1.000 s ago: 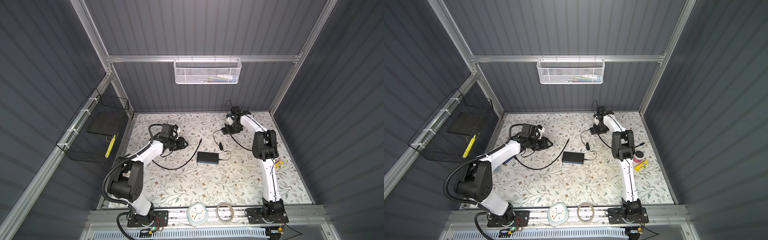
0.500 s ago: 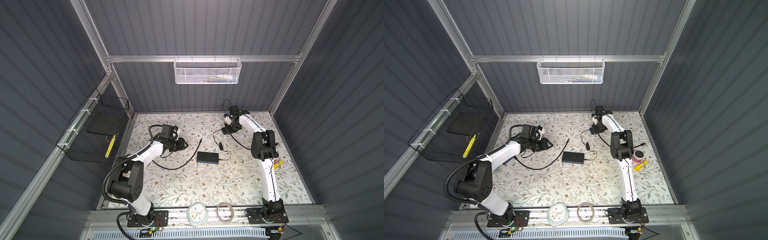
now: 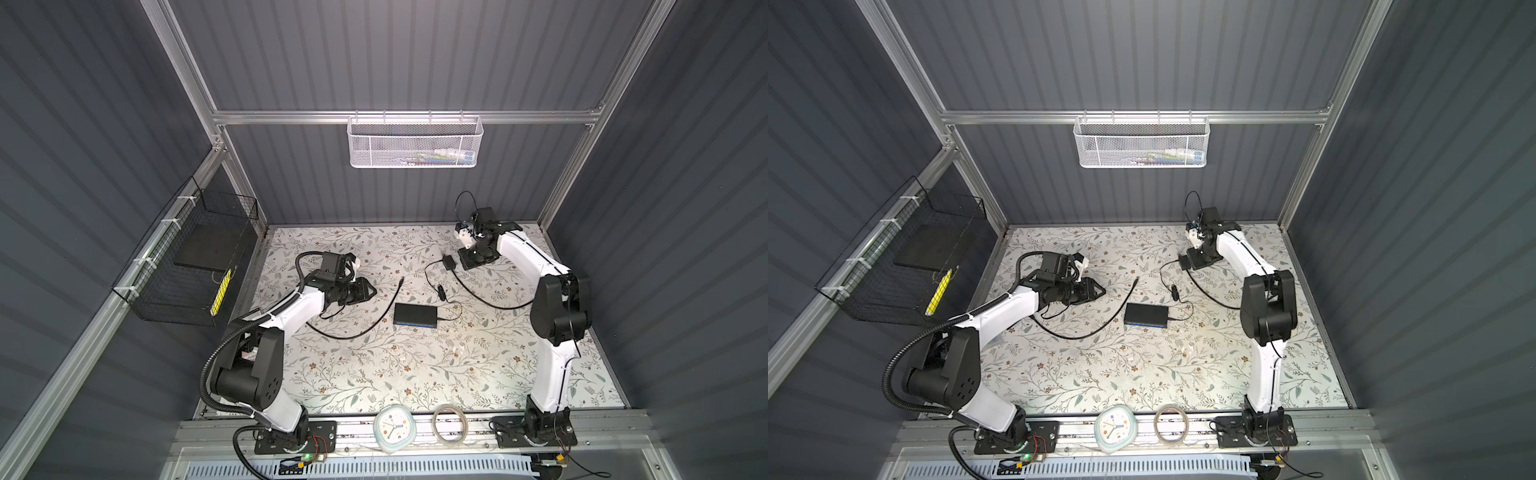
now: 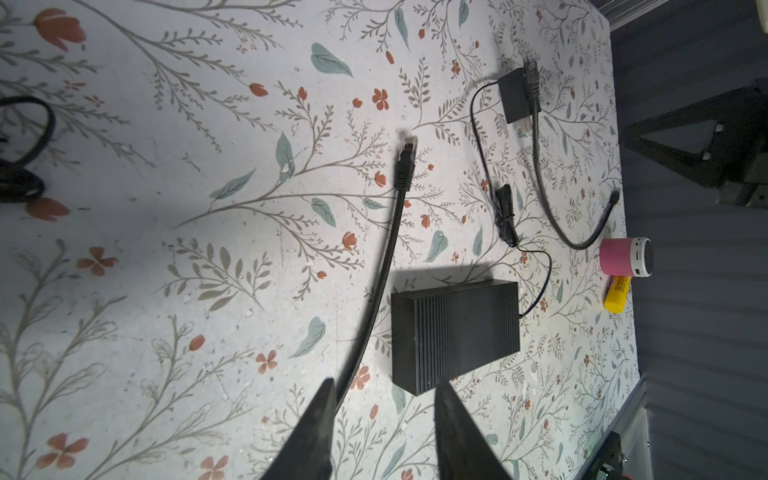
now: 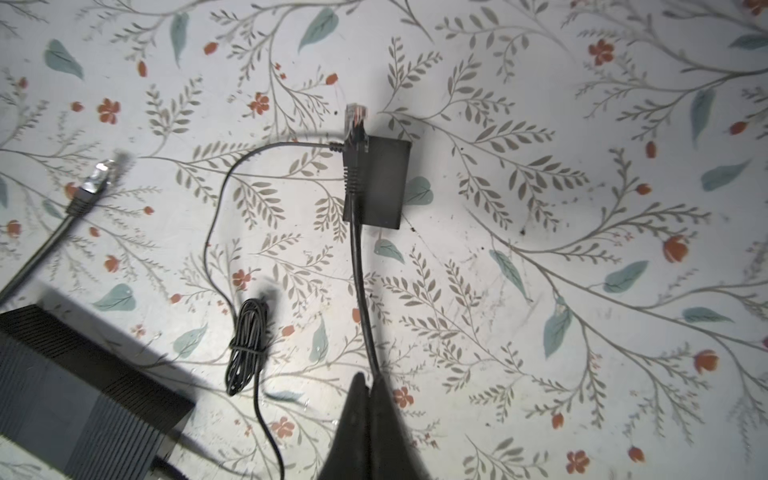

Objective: Insert the plug into the switch port

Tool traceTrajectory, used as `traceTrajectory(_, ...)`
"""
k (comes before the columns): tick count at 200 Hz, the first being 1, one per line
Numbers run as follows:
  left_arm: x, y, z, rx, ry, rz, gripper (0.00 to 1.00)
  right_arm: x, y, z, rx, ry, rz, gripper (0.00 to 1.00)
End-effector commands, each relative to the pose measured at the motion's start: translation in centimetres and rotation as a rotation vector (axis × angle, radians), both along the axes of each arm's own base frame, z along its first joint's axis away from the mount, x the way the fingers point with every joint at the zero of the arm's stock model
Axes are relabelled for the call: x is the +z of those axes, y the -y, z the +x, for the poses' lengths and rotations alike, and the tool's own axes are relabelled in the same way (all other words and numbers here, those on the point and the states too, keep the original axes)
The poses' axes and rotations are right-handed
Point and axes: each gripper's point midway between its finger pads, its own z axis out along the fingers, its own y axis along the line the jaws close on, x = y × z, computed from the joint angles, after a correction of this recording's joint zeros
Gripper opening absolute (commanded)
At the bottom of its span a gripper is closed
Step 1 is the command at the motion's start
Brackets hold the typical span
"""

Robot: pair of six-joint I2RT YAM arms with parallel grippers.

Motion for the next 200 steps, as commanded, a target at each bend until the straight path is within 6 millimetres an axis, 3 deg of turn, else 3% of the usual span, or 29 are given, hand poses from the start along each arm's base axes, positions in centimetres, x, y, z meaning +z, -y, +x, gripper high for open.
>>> traceTrajectory(1,1.6,0.2,0.0,-0.007,0.034,-0.055,0.40,-1.0,-1.0,-2.4,0.014,-0.036,0.028,0.00)
traceTrajectory(20,1.9,0.7,0.1,-0.016,0.037,-0.078,0.40,-1.9,-1.4,-4.5,0.029,-0.031,0.026,0.00)
traceTrajectory(36,1.9,0.9,0.1,-0.025,0.040,-0.093,0.40,-2.9,-0.9,-5.0,0.014,-0.048,0.005,0.00)
traceTrajectory(42,2.0,0.9,0.2,-0.026,0.039,-0.096,0.40,-3.2,-0.8,-4.9,0.005,-0.059,-0.009,0.05)
traceTrajectory(67,2.2,1.0,0.0,-0.029,0.042,-0.105,0.40,-3.8,-0.9,-3.0,-0.012,-0.050,-0.021,0.19)
traceTrajectory(116,2.9,-0.1,-0.9,-0.011,0.056,-0.050,0.40,-6.4,-0.9,0.8,-0.003,-0.068,-0.097,0.29)
traceTrajectory(162,2.9,-0.5,-0.9,0.000,0.053,-0.031,0.40,-7.9,-0.6,2.5,0.008,-0.084,-0.146,0.29)
traceTrajectory(200,2.7,-0.5,-0.7,0.007,0.048,-0.025,0.40,-8.6,-1.0,2.2,0.019,-0.108,-0.126,0.20)
